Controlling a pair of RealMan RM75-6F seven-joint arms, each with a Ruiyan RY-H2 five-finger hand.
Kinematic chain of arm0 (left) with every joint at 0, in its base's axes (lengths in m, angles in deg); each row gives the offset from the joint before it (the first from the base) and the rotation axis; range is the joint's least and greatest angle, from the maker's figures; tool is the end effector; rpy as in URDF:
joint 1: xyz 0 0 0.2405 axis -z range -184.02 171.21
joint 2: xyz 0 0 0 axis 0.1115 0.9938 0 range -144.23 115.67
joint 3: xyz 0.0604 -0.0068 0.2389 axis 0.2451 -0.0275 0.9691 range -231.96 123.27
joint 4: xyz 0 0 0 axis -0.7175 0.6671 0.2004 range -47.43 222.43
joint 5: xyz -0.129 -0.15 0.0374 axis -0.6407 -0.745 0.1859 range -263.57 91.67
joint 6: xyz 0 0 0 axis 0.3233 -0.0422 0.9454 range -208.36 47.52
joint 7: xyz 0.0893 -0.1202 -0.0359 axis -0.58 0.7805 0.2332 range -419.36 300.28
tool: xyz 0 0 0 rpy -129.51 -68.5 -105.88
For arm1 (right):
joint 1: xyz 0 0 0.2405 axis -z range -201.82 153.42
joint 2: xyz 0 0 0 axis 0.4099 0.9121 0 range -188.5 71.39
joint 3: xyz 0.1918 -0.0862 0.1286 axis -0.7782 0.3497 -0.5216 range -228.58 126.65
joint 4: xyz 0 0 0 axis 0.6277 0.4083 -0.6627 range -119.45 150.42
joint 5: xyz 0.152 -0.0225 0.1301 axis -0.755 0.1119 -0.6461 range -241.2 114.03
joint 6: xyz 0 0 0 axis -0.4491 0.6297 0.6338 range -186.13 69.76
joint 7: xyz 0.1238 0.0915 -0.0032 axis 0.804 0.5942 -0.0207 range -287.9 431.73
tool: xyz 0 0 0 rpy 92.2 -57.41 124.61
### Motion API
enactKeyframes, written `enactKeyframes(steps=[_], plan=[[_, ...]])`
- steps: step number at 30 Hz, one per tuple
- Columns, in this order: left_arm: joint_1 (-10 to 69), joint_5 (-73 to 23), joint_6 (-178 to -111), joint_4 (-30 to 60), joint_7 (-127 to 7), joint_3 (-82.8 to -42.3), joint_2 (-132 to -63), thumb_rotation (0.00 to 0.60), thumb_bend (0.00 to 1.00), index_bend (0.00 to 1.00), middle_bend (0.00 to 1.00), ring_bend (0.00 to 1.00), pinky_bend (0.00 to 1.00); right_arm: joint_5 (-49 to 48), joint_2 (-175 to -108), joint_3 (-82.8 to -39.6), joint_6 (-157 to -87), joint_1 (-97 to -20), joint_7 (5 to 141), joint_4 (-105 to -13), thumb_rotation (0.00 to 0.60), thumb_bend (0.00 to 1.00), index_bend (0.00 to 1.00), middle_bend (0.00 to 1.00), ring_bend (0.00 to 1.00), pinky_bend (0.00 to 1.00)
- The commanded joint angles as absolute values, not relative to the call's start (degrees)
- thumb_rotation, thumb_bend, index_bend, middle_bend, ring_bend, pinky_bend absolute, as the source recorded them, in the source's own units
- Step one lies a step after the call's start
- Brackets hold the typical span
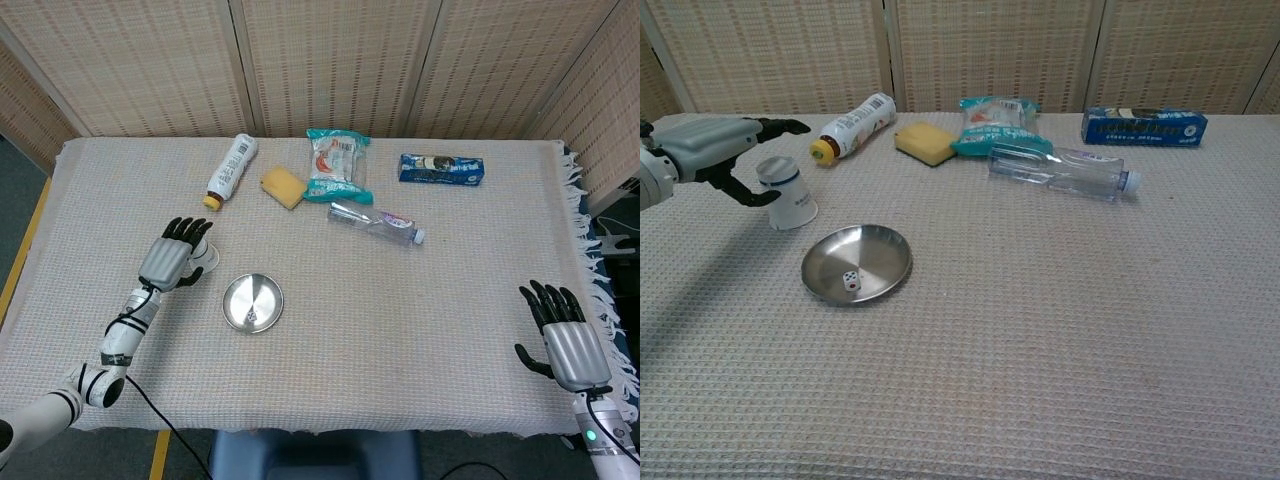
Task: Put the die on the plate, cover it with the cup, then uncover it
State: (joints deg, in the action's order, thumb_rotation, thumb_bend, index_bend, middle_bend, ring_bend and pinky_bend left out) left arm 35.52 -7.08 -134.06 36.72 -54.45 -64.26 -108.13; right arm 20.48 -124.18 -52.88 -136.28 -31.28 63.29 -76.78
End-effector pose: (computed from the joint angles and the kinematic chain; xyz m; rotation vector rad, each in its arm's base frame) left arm -0.2203 0.4079 0.0232 -1.7443 -0.8131 -0.8994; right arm -0.3027 -0.1964 0.1368 1.5051 -0.8951 0.7419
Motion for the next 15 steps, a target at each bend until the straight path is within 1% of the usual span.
enactKeyframes(steps=[1,8,10,15], plan=[[36.4,-6.6,-133.1,39.4,-53.0,-63.7,-109.7,0.6,0.37,0.03,0.07,0.0,0.09,20.3,-124.2,-52.9,-136.2,-31.3,63.3,-76.7,0.526,0.22,0.0,0.0,0.0,0.0],[37.2,-6.2,-133.0,43.9,-50.9,-63.3,-111.8,0.6,0.37,0.11,0.14,0.05,0.2,19.7,-124.3,-53.1,-135.7,-31.5,63.2,-76.4,0.525,0.22,0.0,0.0,0.0,0.0],[37.3,-6.0,-133.1,44.8,-50.5,-63.1,-112.2,0.6,0.37,0.17,0.18,0.09,0.25,19.6,-124.3,-53.0,-135.5,-31.6,63.2,-76.4,0.526,0.22,0.0,0.0,0.0,0.0],[37.4,-5.9,-133.5,46.9,-50.0,-62.9,-113.1,0.6,0.37,0.32,0.32,0.19,0.33,19.4,-124.3,-53.1,-135.6,-31.6,63.0,-76.5,0.526,0.22,0.0,0.0,0.0,0.0]])
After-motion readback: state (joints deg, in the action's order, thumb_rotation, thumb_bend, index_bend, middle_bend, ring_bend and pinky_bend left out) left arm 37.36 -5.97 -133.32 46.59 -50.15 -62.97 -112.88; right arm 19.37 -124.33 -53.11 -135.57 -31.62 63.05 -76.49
